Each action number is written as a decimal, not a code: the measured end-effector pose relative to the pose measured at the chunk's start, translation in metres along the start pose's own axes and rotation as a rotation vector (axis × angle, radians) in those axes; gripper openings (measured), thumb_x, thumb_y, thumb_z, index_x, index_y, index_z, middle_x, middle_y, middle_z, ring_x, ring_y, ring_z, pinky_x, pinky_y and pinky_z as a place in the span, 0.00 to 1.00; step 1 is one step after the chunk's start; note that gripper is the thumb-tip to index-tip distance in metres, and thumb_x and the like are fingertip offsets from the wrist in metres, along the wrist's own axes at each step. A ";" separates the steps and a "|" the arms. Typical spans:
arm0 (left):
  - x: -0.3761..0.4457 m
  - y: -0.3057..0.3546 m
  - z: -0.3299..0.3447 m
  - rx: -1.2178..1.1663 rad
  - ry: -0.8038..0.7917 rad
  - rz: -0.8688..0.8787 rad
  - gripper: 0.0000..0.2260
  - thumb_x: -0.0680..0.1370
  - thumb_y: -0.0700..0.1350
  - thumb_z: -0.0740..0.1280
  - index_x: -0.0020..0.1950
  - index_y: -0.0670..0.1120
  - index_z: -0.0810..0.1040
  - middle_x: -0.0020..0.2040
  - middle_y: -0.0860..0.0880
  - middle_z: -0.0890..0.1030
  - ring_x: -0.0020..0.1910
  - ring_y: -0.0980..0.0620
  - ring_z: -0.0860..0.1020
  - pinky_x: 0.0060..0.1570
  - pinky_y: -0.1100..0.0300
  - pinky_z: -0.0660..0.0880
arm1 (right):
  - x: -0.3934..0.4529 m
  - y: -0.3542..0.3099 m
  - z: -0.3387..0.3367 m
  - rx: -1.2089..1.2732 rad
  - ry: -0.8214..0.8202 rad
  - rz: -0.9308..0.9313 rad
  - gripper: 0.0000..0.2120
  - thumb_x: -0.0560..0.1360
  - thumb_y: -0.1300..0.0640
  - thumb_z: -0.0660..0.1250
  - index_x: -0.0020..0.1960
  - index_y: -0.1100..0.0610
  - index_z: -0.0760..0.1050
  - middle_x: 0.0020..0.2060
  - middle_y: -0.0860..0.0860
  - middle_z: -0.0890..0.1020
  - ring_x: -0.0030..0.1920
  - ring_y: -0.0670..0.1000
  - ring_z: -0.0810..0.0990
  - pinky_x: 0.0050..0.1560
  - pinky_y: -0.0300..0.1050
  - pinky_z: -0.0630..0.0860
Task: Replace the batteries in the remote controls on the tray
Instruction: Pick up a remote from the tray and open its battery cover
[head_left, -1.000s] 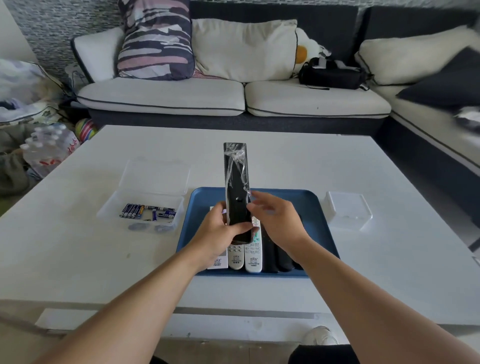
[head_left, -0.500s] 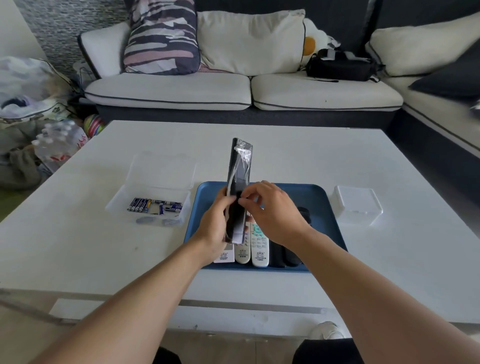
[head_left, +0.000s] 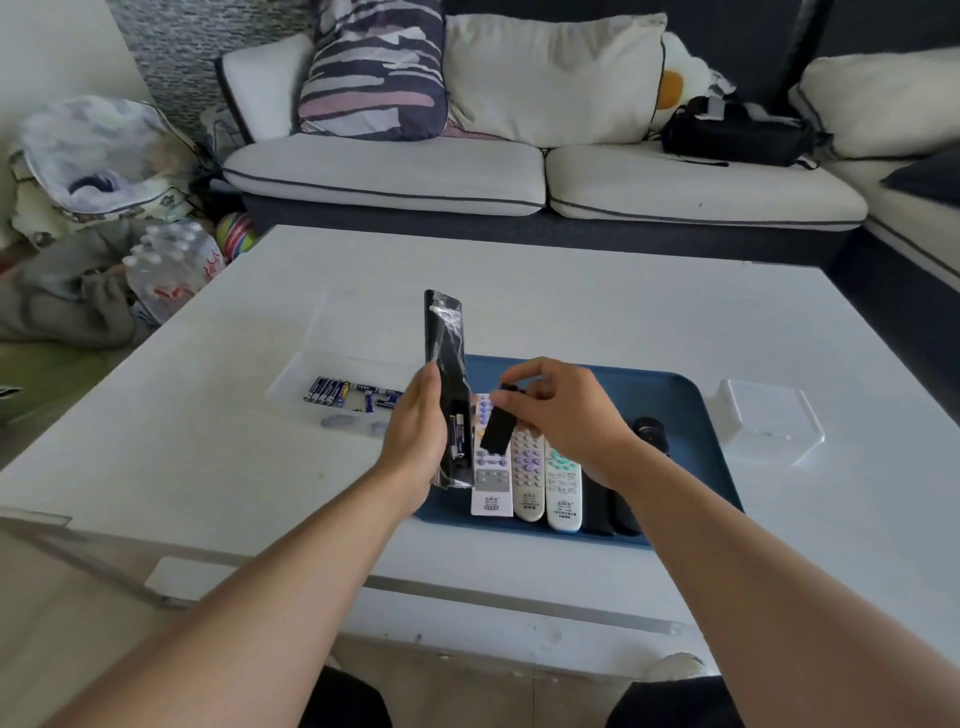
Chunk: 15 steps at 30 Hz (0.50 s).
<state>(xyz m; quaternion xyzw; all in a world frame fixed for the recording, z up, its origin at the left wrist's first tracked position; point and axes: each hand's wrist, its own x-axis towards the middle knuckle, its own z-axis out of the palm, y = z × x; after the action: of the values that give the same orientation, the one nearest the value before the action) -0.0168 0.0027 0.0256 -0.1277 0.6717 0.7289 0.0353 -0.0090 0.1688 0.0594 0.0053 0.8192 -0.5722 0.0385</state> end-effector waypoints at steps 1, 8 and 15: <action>0.002 0.000 -0.004 0.009 0.024 0.027 0.15 0.84 0.61 0.54 0.55 0.58 0.77 0.46 0.52 0.87 0.45 0.52 0.85 0.53 0.49 0.82 | 0.004 0.004 0.000 0.015 0.078 0.029 0.07 0.74 0.53 0.76 0.49 0.52 0.80 0.33 0.48 0.83 0.29 0.45 0.79 0.32 0.40 0.75; 0.003 0.004 -0.022 0.069 0.044 0.079 0.17 0.86 0.56 0.52 0.56 0.50 0.77 0.47 0.48 0.87 0.40 0.48 0.85 0.45 0.50 0.81 | 0.026 0.034 0.020 -0.153 0.165 0.211 0.05 0.79 0.58 0.69 0.53 0.53 0.82 0.46 0.54 0.85 0.37 0.52 0.84 0.31 0.39 0.75; 0.009 0.005 -0.027 -0.029 -0.020 -0.001 0.16 0.86 0.56 0.53 0.59 0.49 0.76 0.48 0.46 0.87 0.45 0.42 0.86 0.43 0.51 0.82 | 0.033 0.039 0.020 -0.520 0.180 0.152 0.18 0.79 0.54 0.68 0.68 0.50 0.76 0.62 0.51 0.80 0.45 0.51 0.81 0.42 0.44 0.76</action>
<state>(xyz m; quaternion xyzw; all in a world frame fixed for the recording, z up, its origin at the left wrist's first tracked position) -0.0230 -0.0257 0.0268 -0.1210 0.6607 0.7397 0.0407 -0.0385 0.1620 0.0135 0.1075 0.9358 -0.3358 0.0087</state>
